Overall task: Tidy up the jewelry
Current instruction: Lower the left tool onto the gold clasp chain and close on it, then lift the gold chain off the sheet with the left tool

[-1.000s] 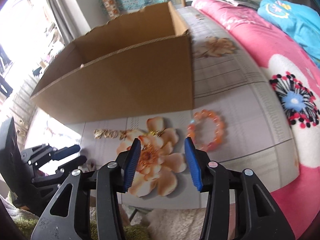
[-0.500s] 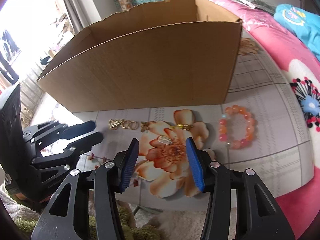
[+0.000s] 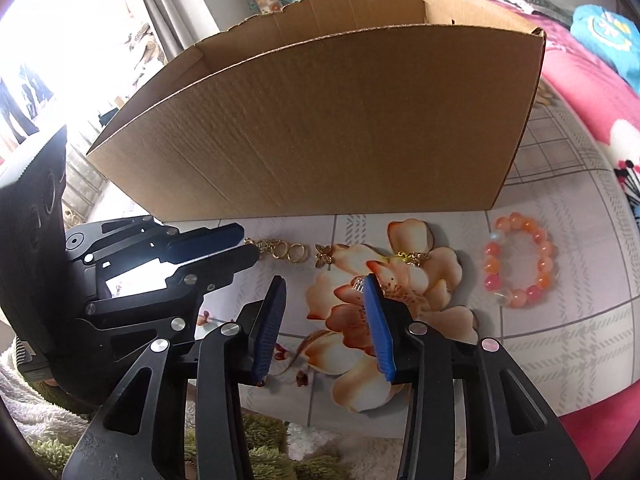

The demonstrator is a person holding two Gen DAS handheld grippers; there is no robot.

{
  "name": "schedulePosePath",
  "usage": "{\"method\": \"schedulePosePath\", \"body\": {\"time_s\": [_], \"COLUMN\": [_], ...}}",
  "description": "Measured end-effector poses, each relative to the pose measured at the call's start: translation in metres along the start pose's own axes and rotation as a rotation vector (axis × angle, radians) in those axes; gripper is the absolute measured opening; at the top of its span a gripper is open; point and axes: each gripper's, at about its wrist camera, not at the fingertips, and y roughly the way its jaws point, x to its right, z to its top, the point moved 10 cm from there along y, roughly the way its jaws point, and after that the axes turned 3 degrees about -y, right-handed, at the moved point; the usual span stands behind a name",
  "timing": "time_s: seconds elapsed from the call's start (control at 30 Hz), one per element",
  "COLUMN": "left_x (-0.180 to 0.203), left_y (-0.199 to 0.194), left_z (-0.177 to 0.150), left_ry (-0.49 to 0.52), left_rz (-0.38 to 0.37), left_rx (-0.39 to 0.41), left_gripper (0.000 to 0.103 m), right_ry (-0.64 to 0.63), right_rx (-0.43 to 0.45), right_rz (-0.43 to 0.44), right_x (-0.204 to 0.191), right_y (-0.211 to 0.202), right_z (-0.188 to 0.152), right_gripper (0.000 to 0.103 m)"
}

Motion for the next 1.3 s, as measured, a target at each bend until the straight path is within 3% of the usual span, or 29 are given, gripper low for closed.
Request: {"method": "schedulePosePath", "body": {"time_s": [0.43,0.6,1.3], "left_x": [0.011,0.016,-0.017], "left_y": [0.01,0.012,-0.025], "left_z": [0.003,0.005,-0.006], "left_ry": [0.089,0.112,-0.052], "left_rz": [0.019,0.035,0.031], "left_rx": [-0.055,-0.055,0.008], "left_gripper": [0.01,0.004,0.004], "right_ry": [0.029,0.033,0.004], "right_rx": [0.008,0.022,0.044], "right_rz": [0.023,0.025,0.029], "right_x": [0.029,0.03,0.017], "right_y": [0.001,-0.004,-0.03], "right_z": [0.007,0.003,-0.006], "right_gripper": [0.038,0.038,0.038]}}
